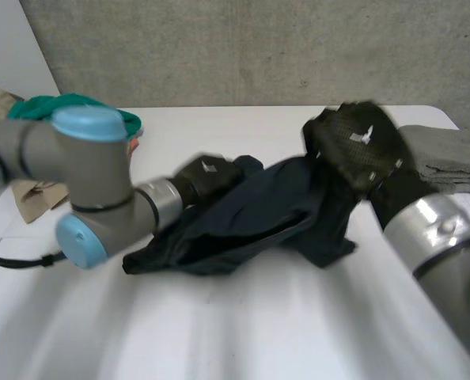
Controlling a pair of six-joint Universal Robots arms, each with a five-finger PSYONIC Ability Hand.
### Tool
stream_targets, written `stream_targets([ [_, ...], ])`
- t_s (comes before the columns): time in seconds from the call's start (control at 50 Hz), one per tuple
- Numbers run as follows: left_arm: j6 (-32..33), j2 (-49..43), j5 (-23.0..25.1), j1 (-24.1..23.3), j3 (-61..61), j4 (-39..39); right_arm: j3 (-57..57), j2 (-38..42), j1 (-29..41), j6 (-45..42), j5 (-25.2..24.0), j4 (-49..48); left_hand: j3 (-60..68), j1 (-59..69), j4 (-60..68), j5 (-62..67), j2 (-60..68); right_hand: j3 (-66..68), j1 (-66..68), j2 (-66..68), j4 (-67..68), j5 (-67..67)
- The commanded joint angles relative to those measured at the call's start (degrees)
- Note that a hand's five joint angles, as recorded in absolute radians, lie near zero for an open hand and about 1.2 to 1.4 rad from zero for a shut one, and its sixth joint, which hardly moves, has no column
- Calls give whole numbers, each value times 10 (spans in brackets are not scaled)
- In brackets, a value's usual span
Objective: Fold the laundry.
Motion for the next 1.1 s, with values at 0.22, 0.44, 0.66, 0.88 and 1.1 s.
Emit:
stream_targets([
  [0.22,-142,303,-117,-24,-231,98,-298,262,-70,56,-28,-117,127,163,113,147,118,119,183,125,113,131],
  [0.44,-112,123,-234,-104,-227,195,-449,506,-64,72,-1,-136,-119,-83,-133,-99,-128,119,183,125,113,131],
  [0.66,-109,205,-288,-23,-200,131,-454,433,-62,62,88,-42,-573,-537,-587,-553,-582,-581,-517,-575,-587,-569],
  [0.88,-112,334,-76,152,-282,166,-297,196,-4,62,124,242,-573,-537,-587,-553,-582,-505,-441,-499,-511,-493],
  [1.1,-64,164,105,279,-271,159,-43,133,135,168,117,216,-536,-499,-549,-516,-545,-386,-322,-380,-391,-374],
])
